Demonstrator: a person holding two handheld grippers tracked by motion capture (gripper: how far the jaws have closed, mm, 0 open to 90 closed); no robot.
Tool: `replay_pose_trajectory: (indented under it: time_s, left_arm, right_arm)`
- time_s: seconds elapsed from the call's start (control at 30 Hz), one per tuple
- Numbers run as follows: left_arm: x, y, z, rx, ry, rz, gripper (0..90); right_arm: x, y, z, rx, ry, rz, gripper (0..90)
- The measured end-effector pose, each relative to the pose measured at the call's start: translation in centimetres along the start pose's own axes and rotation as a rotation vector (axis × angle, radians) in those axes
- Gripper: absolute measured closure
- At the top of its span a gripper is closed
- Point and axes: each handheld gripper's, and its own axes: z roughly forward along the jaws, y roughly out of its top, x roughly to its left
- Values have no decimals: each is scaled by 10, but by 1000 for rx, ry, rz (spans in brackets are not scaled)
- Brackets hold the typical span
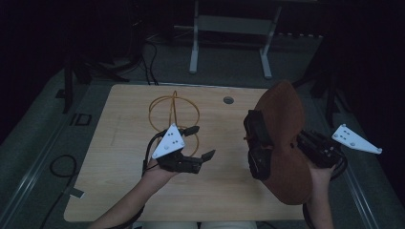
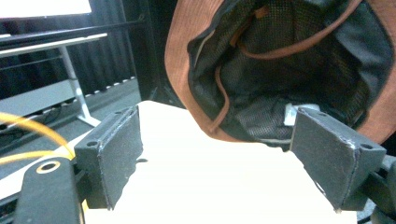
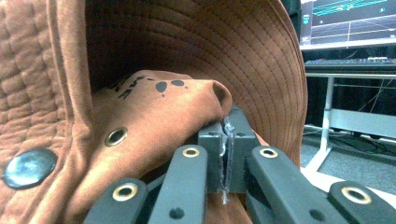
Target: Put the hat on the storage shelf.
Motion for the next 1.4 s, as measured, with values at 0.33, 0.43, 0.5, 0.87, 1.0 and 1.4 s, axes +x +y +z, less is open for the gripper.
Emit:
replay_pose_trajectory:
  time_s: [0.33,0.43,0.5,0.87,1.0,1.4]
  left_arm:
    - [11,-27,-38,19,49,-20,39]
    - [11,-36,-46,38,70,-10,26]
    - [12,-43,-52,47,86,-3,23]
    - [33,-104,-93,101,217,-89,24]
    - [39,-126,-105,128,272,-108,24]
    - [44,-165,-134,139,361,-167,24]
  right_arm:
    - [-6,8,13,-4,-14,12,879]
    - [-7,11,18,-2,-20,8,879]
    - [-8,13,23,0,-21,11,878]
    - [-14,28,58,18,-24,14,879]
    - [-15,33,73,26,-21,9,879]
    - [-9,48,123,56,-3,0,878]
